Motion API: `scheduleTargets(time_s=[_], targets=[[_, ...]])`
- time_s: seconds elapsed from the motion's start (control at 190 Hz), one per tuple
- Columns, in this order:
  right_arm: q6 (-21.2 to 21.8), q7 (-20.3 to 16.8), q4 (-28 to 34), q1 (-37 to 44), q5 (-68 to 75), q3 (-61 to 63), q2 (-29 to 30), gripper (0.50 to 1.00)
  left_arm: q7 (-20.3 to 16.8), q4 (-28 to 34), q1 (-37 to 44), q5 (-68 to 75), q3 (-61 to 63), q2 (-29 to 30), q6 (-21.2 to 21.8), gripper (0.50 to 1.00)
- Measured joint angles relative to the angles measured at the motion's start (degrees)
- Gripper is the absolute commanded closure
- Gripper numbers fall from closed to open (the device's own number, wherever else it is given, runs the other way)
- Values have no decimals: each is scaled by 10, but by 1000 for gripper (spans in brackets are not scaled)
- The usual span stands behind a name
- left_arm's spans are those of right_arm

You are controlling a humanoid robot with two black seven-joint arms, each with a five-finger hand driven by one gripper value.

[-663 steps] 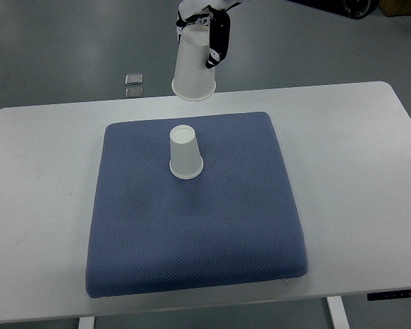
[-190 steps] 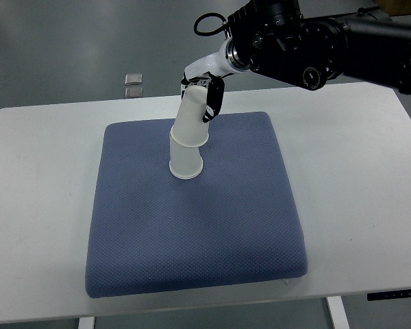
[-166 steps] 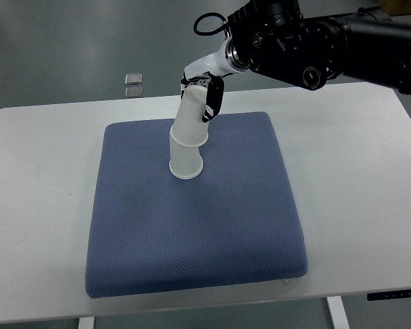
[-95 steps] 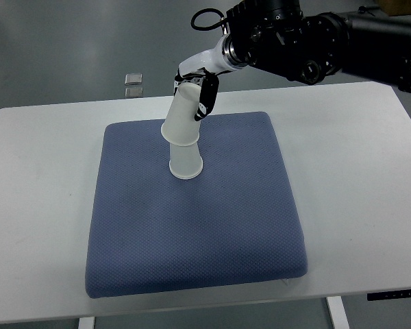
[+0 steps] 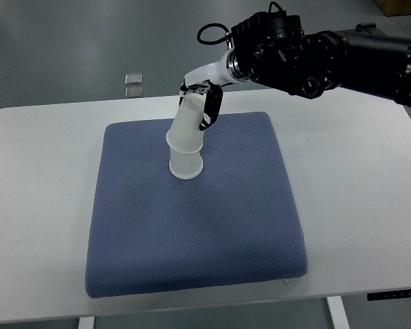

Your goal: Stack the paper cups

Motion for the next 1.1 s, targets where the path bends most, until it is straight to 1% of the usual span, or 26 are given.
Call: scheduleTargets(time_s=[0.089,0.342,0.489,0.558,0.684,0.879,1.1], targets=[[-4,0,0,-7,-10,0,0,718,0,0,0,0,0,0,0,500],[-38,-1,-1,-29,-36,0,0,711,0,0,0,0,0,0,0,500],[-48,-1,-1,-33,-38,0,0,709,0,0,0,0,0,0,0,500],[-55,-1,-1,-34,-37,0,0,677,0,0,0,0,1,0,0,500],[-73,1,-1,-34,-32,1,0,671,0,0,0,0,1,0,0,500],[-70,1,-1,-31,-29,26,0,650,0,-1,0,0,2,0,0,500],[-65,0,-1,-22,-28,37,0,642,1,-1,0,0,2,0,0,500]])
